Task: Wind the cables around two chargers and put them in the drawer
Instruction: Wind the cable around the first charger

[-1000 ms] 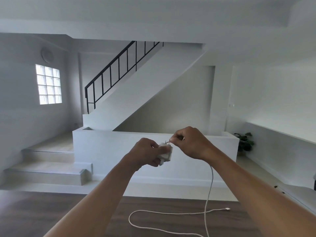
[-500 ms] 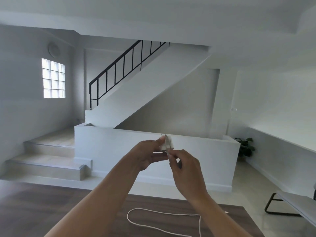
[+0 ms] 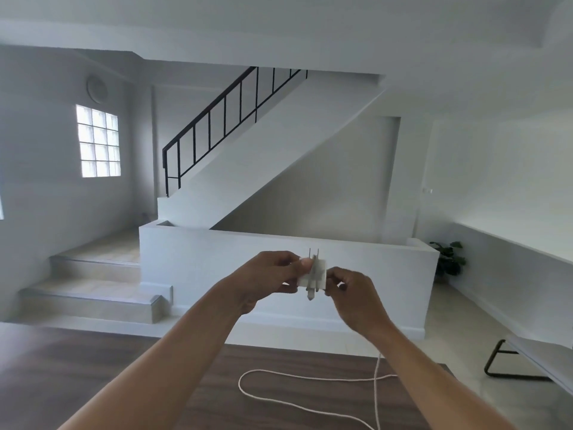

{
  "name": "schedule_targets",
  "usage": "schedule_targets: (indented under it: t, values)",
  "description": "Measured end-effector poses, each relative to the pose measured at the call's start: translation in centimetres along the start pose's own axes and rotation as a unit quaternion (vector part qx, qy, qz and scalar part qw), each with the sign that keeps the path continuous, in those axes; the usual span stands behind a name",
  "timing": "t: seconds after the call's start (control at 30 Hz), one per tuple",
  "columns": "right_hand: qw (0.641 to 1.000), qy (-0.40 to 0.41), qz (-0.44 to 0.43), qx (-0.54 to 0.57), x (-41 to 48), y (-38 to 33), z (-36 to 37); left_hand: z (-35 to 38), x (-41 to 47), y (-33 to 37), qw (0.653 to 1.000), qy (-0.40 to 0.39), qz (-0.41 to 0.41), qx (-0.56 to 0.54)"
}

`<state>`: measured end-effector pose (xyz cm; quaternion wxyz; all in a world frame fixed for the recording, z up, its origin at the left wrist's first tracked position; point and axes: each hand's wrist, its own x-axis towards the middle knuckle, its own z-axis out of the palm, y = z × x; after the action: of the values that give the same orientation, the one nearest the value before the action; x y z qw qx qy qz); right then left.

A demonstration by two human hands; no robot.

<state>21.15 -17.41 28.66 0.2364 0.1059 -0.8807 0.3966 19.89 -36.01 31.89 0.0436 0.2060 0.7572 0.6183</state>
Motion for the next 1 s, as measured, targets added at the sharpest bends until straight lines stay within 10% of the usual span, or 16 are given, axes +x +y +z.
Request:
schedule_targets:
  t: [0.43, 0.67, 1.0]
  values:
    - [0.991, -0.069, -0.046, -0.104, 2.6, -4.9, -2.4, -0.9, -0.9, -1.3, 0.981, 0.047, -0.012, 0.189]
    - [0.994, 0.012, -0.081, -0.079, 0.0, -3.7, 0.6, 0.5, -0.9, -2.0, 0.989, 0.134, -0.061, -0.026]
    - [0.997, -0.029, -0.038, 0.065, -0.5, -2.0, -0.1, 1.2, -1.7, -2.5, 0.959, 0.053, -0.092, -0.264]
